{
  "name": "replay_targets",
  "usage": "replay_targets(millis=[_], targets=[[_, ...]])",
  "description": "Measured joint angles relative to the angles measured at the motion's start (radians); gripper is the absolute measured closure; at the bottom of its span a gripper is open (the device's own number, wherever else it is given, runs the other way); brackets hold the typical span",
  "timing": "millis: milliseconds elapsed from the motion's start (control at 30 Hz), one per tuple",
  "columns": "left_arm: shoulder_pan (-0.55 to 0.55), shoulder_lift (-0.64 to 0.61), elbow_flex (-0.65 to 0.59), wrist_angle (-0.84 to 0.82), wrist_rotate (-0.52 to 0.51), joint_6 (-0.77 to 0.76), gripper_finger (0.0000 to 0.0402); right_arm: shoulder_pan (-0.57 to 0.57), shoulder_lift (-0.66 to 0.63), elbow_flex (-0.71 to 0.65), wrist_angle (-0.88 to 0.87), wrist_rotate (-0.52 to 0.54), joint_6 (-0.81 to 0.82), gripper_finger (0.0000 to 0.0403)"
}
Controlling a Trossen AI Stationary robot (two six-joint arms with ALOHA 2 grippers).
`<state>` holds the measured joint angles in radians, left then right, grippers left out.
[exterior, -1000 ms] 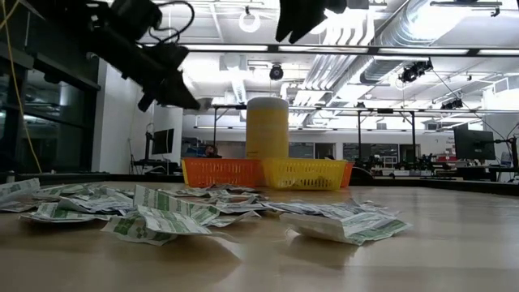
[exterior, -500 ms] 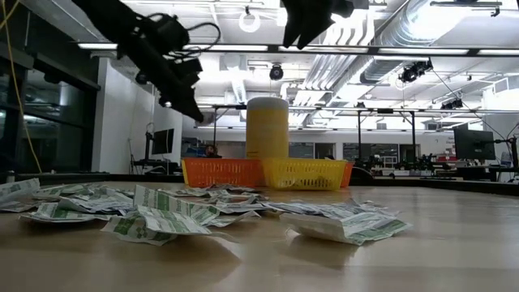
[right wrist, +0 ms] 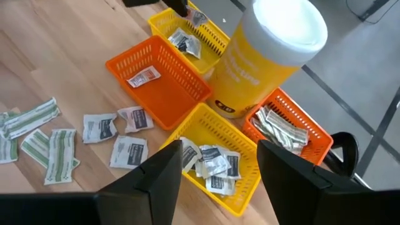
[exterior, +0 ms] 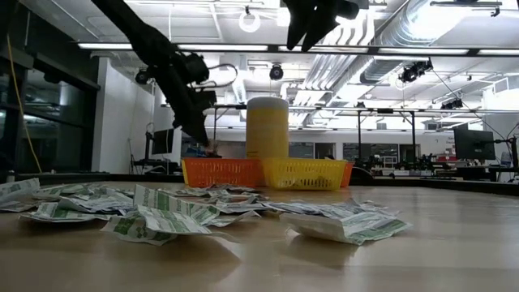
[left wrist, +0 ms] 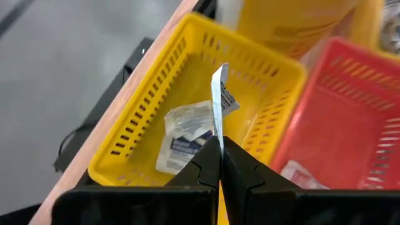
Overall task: Pick & Place First Aid Supplies
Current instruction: Put the orange ointment pack into the bottom orange basket, then put the black towelette pack into the bottom yellow basket
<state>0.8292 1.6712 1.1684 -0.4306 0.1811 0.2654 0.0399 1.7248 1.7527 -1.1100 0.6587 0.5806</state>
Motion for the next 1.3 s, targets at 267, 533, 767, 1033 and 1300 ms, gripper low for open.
replay_targets(millis=[267, 533, 767, 1033, 1300], targets=[[0.008, 0.079, 0.018, -0.031, 0.007, 0.000, 0.0400, 0.000, 0.000, 0.000, -0.001, -0.004, 0.015, 0.0203], [0.008, 0.081, 0.019, -0.031, -0.027, 0.019, 0.0368, 0.000, 0.000, 0.000, -0.001, -0.014, 0.015, 0.0203], [0.008, 0.050, 0.019, -0.049, -0.001, 0.017, 0.0322, 0.000, 0.000, 0.000, -0.013, -0.022, -0.003, 0.0204], [-0.003, -0.123, 0.019, -0.205, 0.091, -0.062, 0.0317, -0.007, 0.000, 0.000, 0.003, -0.070, -0.124, 0.0204], [-0.171, -0.289, 0.018, -0.336, 0.114, -0.155, 0.0317, -0.046, 0.014, 0.000, 0.114, -0.235, -0.282, 0.0204]])
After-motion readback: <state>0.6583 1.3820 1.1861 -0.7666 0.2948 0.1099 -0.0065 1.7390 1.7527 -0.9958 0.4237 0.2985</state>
